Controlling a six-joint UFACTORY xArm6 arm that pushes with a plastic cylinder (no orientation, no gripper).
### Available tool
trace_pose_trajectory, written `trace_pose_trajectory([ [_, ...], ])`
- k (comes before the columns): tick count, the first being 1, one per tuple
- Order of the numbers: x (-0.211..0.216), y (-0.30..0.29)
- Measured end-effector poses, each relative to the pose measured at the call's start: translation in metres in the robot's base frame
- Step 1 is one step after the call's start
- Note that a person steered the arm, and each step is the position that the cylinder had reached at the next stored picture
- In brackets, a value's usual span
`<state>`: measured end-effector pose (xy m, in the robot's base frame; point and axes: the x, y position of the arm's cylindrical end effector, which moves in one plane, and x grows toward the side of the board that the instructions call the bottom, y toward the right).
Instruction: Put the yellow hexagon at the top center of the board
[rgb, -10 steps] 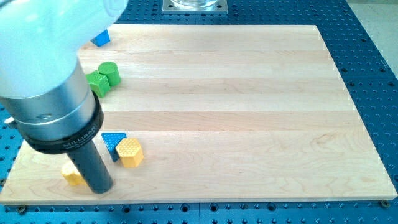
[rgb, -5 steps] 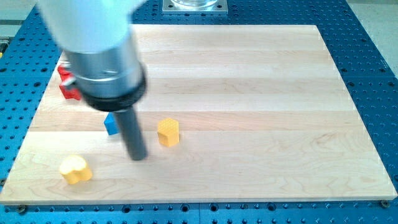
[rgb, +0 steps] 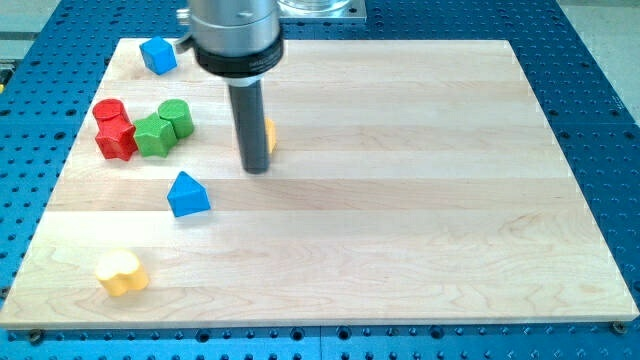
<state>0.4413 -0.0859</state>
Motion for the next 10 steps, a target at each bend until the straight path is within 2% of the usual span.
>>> trace_pose_trajectory([
  [1,-0.017,-0.007],
  [2,-0.064,0.040],
  [4,-0.130,0.089],
  [5,-0.103,0.069],
  [6,-0.121,0.048],
  [7,-0.148,0.060],
  [8,-0.193,0.103],
  [9,-0.175,0.105],
  [10,-0.174,0.153],
])
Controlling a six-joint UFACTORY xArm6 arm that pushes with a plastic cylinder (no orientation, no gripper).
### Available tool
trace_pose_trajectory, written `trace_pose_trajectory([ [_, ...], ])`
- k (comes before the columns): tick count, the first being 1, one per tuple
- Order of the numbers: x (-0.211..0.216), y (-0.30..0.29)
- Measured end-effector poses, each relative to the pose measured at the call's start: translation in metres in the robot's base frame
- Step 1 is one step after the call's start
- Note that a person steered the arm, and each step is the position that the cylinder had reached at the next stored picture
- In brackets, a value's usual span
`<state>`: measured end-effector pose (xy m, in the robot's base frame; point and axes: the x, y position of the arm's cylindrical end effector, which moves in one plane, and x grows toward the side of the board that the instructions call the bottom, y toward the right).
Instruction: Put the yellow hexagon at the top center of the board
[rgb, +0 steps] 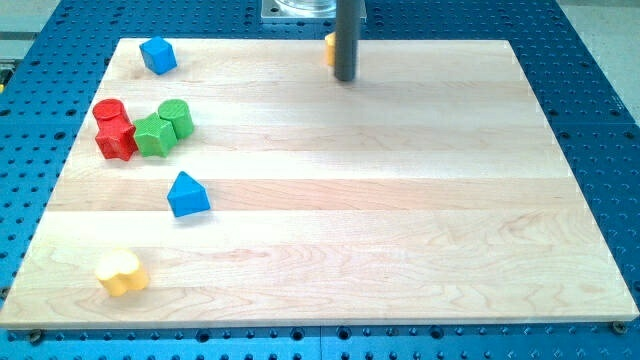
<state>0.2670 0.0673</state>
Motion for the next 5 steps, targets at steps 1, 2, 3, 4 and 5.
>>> trace_pose_trajectory([
  [1,0.000,0.014],
  [2,-0.018,0.039],
  [3,-0.045,0.046],
  [4,-0.074,0.030],
  [5,-0.058,-0.007],
])
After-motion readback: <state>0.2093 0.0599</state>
